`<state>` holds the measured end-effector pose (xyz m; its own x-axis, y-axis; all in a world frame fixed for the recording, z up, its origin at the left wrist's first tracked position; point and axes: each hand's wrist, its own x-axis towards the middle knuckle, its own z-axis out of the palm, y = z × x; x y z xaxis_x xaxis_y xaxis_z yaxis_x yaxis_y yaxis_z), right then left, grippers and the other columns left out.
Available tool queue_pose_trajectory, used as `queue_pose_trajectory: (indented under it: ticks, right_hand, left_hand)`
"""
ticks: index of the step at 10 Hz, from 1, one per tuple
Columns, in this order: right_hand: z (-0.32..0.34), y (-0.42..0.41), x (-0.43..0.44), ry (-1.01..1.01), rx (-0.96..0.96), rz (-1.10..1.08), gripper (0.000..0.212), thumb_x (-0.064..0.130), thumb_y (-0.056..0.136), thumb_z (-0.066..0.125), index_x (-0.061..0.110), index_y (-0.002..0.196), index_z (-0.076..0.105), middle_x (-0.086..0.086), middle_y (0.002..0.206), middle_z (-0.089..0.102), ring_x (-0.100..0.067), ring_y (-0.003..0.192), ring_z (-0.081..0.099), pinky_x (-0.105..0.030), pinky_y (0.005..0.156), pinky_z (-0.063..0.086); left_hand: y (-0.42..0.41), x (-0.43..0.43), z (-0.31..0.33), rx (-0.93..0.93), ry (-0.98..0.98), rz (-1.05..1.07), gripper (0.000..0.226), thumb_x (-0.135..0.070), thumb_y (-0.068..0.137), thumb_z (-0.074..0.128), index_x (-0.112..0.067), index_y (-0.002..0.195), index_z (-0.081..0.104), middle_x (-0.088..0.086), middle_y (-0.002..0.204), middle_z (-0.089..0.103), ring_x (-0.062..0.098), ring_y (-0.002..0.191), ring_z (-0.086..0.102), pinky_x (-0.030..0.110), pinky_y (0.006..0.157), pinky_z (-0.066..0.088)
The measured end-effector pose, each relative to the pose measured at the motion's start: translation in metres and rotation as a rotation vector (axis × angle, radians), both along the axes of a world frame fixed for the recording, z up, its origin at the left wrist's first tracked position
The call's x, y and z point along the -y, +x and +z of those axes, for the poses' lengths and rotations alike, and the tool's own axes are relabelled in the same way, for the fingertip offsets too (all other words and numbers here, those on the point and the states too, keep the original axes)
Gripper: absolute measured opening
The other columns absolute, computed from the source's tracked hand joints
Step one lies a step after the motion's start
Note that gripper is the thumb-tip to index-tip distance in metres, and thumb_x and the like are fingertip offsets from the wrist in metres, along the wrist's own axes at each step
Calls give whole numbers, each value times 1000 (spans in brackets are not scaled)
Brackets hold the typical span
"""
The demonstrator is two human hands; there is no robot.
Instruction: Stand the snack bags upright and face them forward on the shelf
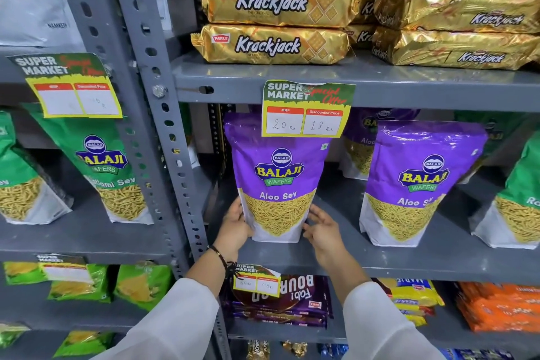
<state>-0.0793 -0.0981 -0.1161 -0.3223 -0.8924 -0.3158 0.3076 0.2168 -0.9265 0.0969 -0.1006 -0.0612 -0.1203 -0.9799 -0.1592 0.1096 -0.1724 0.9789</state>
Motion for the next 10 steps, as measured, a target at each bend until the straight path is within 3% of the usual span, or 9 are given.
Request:
queue_pose_trajectory:
  ticks: [2,3,4,5,6,7,8,9,10]
  right_hand:
    - [6,-1,-7,40,5,-11,63,-23,75,34,6,130,46,-8,120,56,-28,109,56,-25,64,46]
    - [21,-6,-20,-35,-41,-154,42,-19,80,39,0,113,55,-11,99,59,-23,88,58,-18,59,47]
    - [34,-13,-34,-155,-89,-255,32,-17,83,38,6,85,60,-10,80,58,-11,70,59,-12,57,48]
    - [57,-34,-72,-391,-393,-335,31,-5,80,43,21,76,59,-7,80,61,-5,70,60,-20,72,48]
    - [81,-64,-104,-564,-700,-374,21,8,78,44,15,86,63,-4,87,63,-14,83,58,-23,79,46]
    - [128,-123,-139,-897,-1151,-408,28,7,84,46,5,108,59,-7,109,61,-20,105,52,-21,98,37]
    - [167,-161,-147,-1056,-1365,-409,38,10,86,46,5,124,48,-7,128,50,-23,123,44,-30,110,31]
    - [225,-210,-140,-1057,-1624,-519,50,17,87,47,5,135,36,-12,144,43,-29,137,30,-42,116,24]
    - [267,-231,-135,-1006,-1682,-605,57,24,88,47,4,139,32,-13,147,36,-28,141,21,-39,118,15]
  left_hand:
    - [4,8,-12,147,77,50,93,25,72,42,-25,144,13,5,151,28,27,137,28,46,107,36]
    - [-21,-15,2,323,72,449,83,8,73,51,-20,143,17,14,151,20,34,136,27,47,106,32]
    - [-61,-48,15,395,-134,586,77,6,65,54,-19,134,31,15,142,31,34,129,32,51,101,32]
    - [-114,-82,19,417,-615,479,65,-2,61,56,-20,120,38,7,132,35,24,124,32,47,104,29]
    - [-147,-95,32,498,-869,416,50,-11,68,54,-21,115,41,1,127,35,22,119,36,38,103,28]
    - [-196,-113,78,643,-1226,442,39,-17,79,54,-22,116,43,1,130,35,21,123,34,31,103,24]
    - [-219,-114,118,771,-1365,510,41,-25,83,51,-24,123,39,0,136,32,18,131,25,34,104,23]
    - [-242,-106,180,922,-1383,615,56,-36,85,46,-25,137,26,-1,148,20,16,140,12,36,111,14]
    - [-258,-103,214,974,-1416,639,67,-42,88,39,-25,145,8,-4,156,-1,12,145,-5,37,115,8]
